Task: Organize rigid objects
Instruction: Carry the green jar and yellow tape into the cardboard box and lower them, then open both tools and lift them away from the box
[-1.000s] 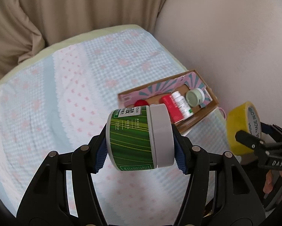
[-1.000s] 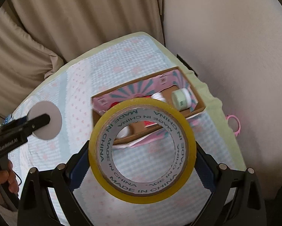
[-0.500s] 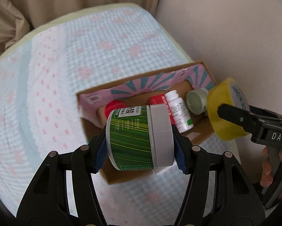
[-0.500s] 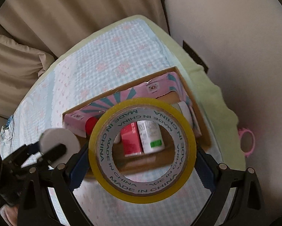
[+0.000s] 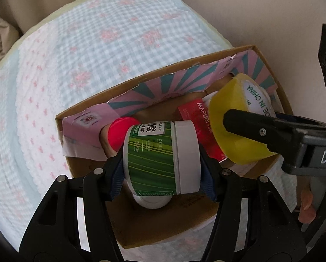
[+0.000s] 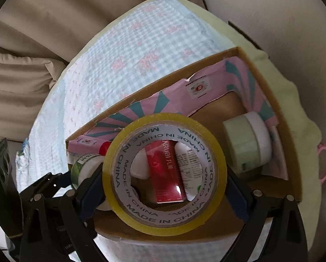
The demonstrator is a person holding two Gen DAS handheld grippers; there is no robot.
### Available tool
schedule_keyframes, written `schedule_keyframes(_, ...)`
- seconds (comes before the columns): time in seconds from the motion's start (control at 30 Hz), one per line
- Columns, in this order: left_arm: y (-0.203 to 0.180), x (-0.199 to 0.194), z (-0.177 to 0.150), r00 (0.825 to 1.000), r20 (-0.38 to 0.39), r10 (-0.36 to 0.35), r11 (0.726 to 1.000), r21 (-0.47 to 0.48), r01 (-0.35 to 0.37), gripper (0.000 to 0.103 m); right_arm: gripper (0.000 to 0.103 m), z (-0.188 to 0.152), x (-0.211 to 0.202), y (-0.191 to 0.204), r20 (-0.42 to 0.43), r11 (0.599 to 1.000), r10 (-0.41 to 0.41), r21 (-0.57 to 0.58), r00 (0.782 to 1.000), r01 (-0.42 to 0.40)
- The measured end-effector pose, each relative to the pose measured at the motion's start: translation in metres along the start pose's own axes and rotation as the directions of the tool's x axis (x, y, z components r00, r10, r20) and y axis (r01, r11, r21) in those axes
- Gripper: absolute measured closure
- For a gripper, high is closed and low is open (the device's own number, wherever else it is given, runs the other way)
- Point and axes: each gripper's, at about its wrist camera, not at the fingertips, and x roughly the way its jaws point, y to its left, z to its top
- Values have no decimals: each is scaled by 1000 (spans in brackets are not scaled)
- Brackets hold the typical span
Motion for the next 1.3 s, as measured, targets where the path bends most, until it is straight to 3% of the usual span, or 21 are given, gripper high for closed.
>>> schedule_keyframes(0.1,2,-4,0,1000,10,-3,1000,-10,3,45,5,1,3,-1,0,999,-9,38,1000,9)
schedule_keyframes(0.13,2,-6,1,1000,15,-9,1000,-9,9,35,0,1,3,-1,4,999,-23,46,1000,23)
schedule_keyframes(0.17,2,-10,1,1000,19,-9,1000,-5,9,4,0,2,1,-1,10,999,-26,46,1000,26)
schedule_keyframes(0.2,2,-15,0,999,34,2,1000,2,-3,0,0,2,-2,0,27,999,-22,38,999,21)
schedule_keyframes(0.37,4,-32,-10,1000,29,5,1000,18,-5,0,0,3,-24,2,109,999,-51,6,993,50)
schedule_keyframes(0.57,17,-51,-28,999,39,-4,1000,-28,5,0,0,-6,-35,6,95,991,-123,-37,988,127)
schedule_keyframes(0.83,33,-88,-42,996,90,5,1000,-28,-3,0,0,-18,-57,19,78,988,-148,-25,986,150)
schedule_keyframes(1.13,54,-147,-62,987,160,-16,998,-62,27,0,0,-38,-100,64,131,978,-197,-42,972,204)
schedule_keyframes(1.3,74,-208,-82,973,232,11,993,-120,17,0,0,-57,-134,107,179,969,-202,-104,963,222)
